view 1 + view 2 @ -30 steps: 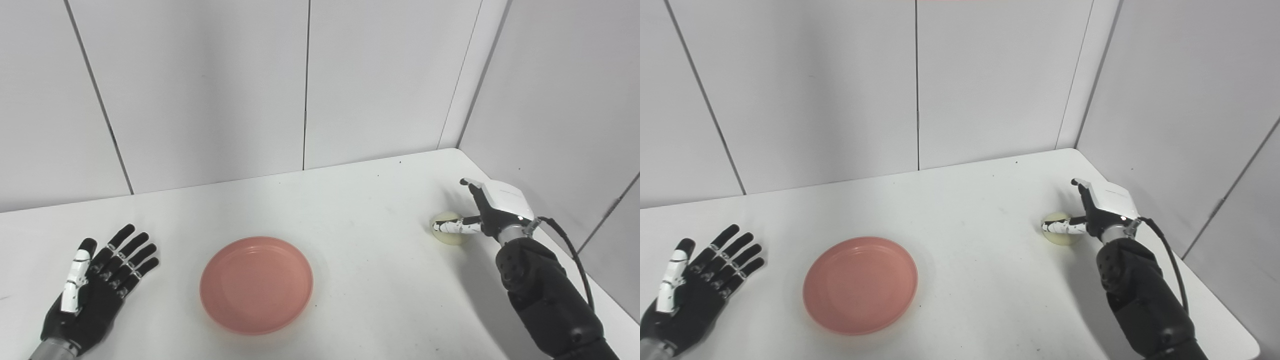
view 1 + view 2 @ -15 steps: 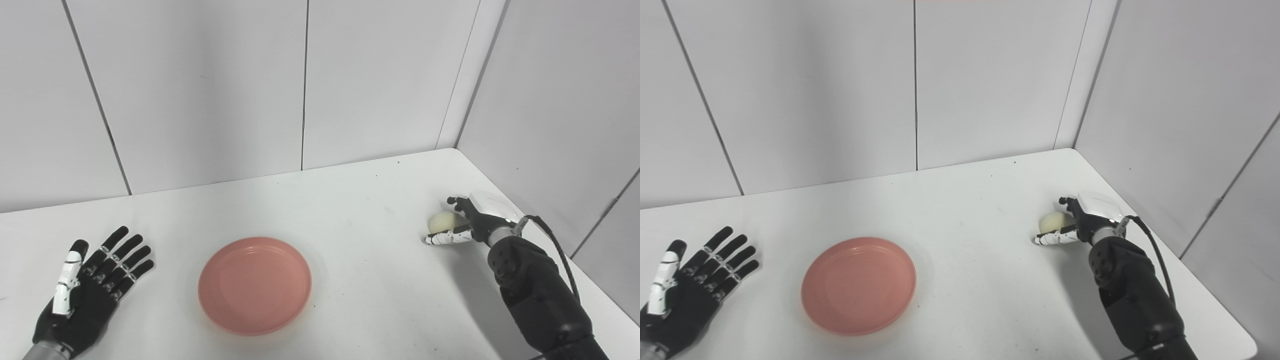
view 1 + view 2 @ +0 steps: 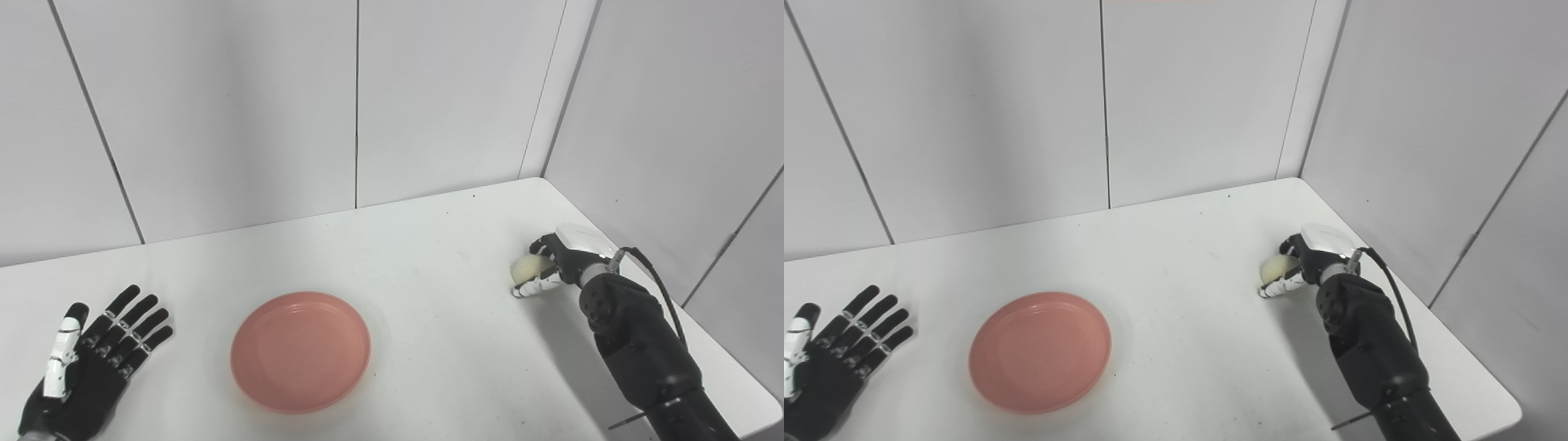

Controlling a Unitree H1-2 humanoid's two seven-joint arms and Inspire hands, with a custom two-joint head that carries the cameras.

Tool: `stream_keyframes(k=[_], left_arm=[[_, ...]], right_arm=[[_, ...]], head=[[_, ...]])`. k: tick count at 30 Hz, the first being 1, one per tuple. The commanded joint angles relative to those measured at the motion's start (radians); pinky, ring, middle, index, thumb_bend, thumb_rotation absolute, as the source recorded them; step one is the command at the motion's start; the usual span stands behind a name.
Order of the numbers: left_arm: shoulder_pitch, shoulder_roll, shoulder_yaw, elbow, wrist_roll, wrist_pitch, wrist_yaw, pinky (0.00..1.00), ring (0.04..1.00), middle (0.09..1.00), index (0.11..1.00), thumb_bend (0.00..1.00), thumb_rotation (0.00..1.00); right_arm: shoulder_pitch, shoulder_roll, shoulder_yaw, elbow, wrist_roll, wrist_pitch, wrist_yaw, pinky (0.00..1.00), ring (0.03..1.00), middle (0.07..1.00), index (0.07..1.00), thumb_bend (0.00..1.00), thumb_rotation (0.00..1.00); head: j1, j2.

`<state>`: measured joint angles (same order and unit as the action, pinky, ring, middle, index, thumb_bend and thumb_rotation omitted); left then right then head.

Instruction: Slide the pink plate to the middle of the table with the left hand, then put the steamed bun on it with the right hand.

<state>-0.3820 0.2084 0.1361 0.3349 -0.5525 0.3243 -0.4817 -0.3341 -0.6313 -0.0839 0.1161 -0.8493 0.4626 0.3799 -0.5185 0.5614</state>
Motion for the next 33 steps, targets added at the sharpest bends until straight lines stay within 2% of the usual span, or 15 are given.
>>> stream_keyframes(k=[1, 2, 6, 12, 19, 21, 23, 25, 26, 27, 28, 29, 30, 31, 33], left_arm=[[0.044, 0.018, -0.004, 0.028, 0.021, 0.075, 0.032, 0.85, 0.860, 0.875, 0.883, 0.60, 0.82], [0.045, 0.018, -0.004, 0.027, 0.023, 0.074, 0.032, 0.85, 0.860, 0.874, 0.884, 0.60, 0.82], [0.046, 0.018, -0.006, 0.027, 0.025, 0.069, 0.033, 0.84, 0.854, 0.869, 0.875, 0.60, 0.83], [0.042, 0.018, -0.009, 0.042, 0.020, 0.063, 0.024, 0.86, 0.865, 0.879, 0.889, 0.61, 0.83], [0.045, 0.002, -0.016, 0.033, 0.026, 0.062, 0.040, 0.84, 0.856, 0.872, 0.881, 0.62, 0.81], [0.050, -0.003, -0.024, 0.024, 0.035, 0.052, 0.042, 0.85, 0.859, 0.876, 0.886, 0.62, 0.82], [0.054, -0.007, -0.034, 0.023, 0.039, 0.035, 0.033, 0.85, 0.862, 0.879, 0.887, 0.62, 0.82], [0.059, -0.017, -0.046, 0.012, 0.047, 0.023, 0.034, 0.86, 0.867, 0.883, 0.891, 0.61, 0.83], [0.063, -0.026, -0.053, -0.003, 0.053, 0.022, 0.043, 0.86, 0.868, 0.885, 0.892, 0.61, 0.83], [0.066, -0.033, -0.058, -0.013, 0.057, 0.022, 0.049, 0.87, 0.876, 0.892, 0.897, 0.61, 0.84], [0.070, -0.042, -0.066, -0.030, 0.063, 0.023, 0.054, 0.88, 0.878, 0.894, 0.899, 0.61, 0.84], [0.073, -0.049, -0.072, -0.041, 0.066, 0.024, 0.058, 0.89, 0.891, 0.906, 0.911, 0.61, 0.86], [0.076, -0.061, -0.080, -0.059, 0.072, 0.032, 0.073, 0.91, 0.903, 0.917, 0.921, 0.61, 0.86], [0.078, -0.070, -0.085, -0.072, 0.077, 0.038, 0.084, 0.92, 0.912, 0.925, 0.930, 0.61, 0.87], [0.086, -0.101, -0.101, -0.114, 0.093, 0.062, 0.124, 0.95, 0.933, 0.947, 0.953, 0.59, 0.90]], right_arm=[[-0.028, -0.040, -0.003, 0.000, 0.009, -0.008, -0.052, 0.29, 0.374, 0.438, 0.537, 0.54, 0.01], [-0.030, -0.040, -0.002, 0.003, 0.011, -0.002, -0.059, 0.28, 0.365, 0.459, 0.513, 0.53, 0.00], [-0.032, -0.048, 0.015, 0.014, -0.001, 0.006, -0.071, 0.32, 0.403, 0.441, 0.509, 0.53, 0.00], [-0.030, -0.051, 0.013, 0.011, -0.018, 0.007, -0.043, 0.34, 0.409, 0.448, 0.513, 0.53, 0.00], [-0.028, -0.057, 0.000, 0.008, 0.062, -0.004, -0.072, 0.33, 0.400, 0.436, 0.517, 0.52, 0.00], [-0.026, -0.060, -0.008, 0.002, 0.095, -0.011, -0.084, 0.27, 0.343, 0.468, 0.495, 0.53, 0.00], [-0.032, -0.060, -0.002, -0.026, 0.101, -0.004, -0.092, 0.28, 0.346, 0.477, 0.489, 0.53, 0.00], [-0.037, -0.065, 0.010, -0.065, 0.104, -0.012, -0.098, 0.30, 0.376, 0.441, 0.510, 0.52, 0.00], [-0.042, -0.070, 0.016, -0.084, 0.110, -0.018, -0.092, 0.31, 0.386, 0.429, 0.517, 0.52, 0.00], [-0.046, -0.073, 0.020, -0.097, 0.115, -0.020, -0.088, 0.31, 0.392, 0.418, 0.523, 0.52, 0.00], [-0.053, -0.076, 0.024, -0.110, 0.126, -0.028, -0.084, 0.31, 0.395, 0.415, 0.525, 0.52, 0.00], [-0.057, -0.078, 0.028, -0.119, 0.134, -0.034, -0.082, 0.33, 0.417, 0.420, 0.526, 0.52, 0.00], [-0.068, -0.081, 0.040, -0.126, 0.136, -0.039, -0.079, 0.35, 0.433, 0.426, 0.525, 0.52, 0.00], [-0.075, -0.083, 0.049, -0.130, 0.138, -0.043, -0.077, 0.36, 0.444, 0.430, 0.524, 0.52, 0.00], [-0.108, -0.082, 0.079, -0.128, 0.161, -0.112, -0.085, 0.36, 0.437, 0.430, 0.530, 0.52, 0.00]], head=[[0.001, 0.001], [0.003, 0.001], [0.006, 0.002], [0.011, 0.001], [0.052, -0.014], [0.074, -0.018], [0.105, -0.021], [0.144, -0.022], [0.188, -0.018], [0.188, -0.018], [0.242, -0.012], [0.242, -0.012], [0.307, -0.009], [0.307, -0.009], [0.402, -0.001]])
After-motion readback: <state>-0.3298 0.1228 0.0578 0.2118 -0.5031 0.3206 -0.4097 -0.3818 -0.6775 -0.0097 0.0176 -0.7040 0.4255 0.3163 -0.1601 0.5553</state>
